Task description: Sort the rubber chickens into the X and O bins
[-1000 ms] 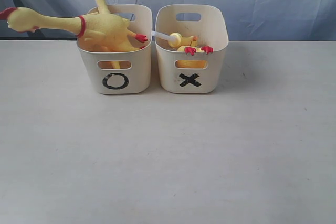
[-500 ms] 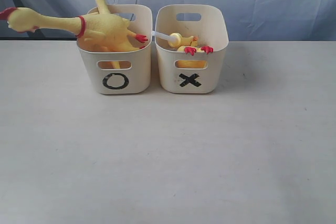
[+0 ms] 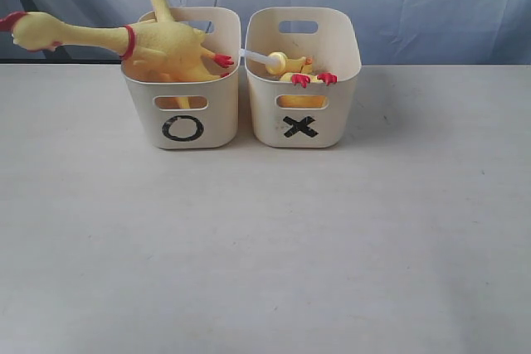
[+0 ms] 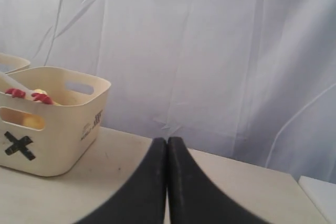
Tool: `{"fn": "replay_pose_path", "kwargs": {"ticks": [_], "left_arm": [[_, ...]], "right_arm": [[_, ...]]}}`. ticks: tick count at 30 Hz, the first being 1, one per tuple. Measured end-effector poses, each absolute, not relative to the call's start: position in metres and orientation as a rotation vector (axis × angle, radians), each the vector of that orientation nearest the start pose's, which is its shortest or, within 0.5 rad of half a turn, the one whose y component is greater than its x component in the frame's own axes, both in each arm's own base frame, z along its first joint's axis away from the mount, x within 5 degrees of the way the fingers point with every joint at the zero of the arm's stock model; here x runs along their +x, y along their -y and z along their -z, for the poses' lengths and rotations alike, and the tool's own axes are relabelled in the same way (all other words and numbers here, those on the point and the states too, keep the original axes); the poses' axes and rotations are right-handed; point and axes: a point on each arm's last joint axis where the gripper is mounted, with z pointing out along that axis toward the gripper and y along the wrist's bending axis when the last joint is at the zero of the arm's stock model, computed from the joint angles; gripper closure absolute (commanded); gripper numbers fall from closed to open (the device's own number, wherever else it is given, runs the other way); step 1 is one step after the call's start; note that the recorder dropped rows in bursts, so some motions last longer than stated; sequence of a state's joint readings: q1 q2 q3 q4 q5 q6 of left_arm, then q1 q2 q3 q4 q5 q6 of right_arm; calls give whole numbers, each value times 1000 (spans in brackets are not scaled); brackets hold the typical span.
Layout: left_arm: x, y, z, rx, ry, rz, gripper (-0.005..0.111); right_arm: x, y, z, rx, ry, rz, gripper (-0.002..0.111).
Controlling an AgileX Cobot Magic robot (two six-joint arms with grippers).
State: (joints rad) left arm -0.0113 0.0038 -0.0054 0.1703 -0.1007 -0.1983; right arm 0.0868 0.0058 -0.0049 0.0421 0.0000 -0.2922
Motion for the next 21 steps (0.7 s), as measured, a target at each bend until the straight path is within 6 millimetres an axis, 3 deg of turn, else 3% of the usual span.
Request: {"fn": "replay_pose_path", "kwargs": {"ticks": [8,21], "left_arm": [[55,2,-222,-1,-1403,43,97],[57,-1,-207,-24,-1563,21,97]], "right_arm": [[56,-8,-213,-290,-1478,90,109],[55,-9,-191,-342,-1700,75,109]]}}
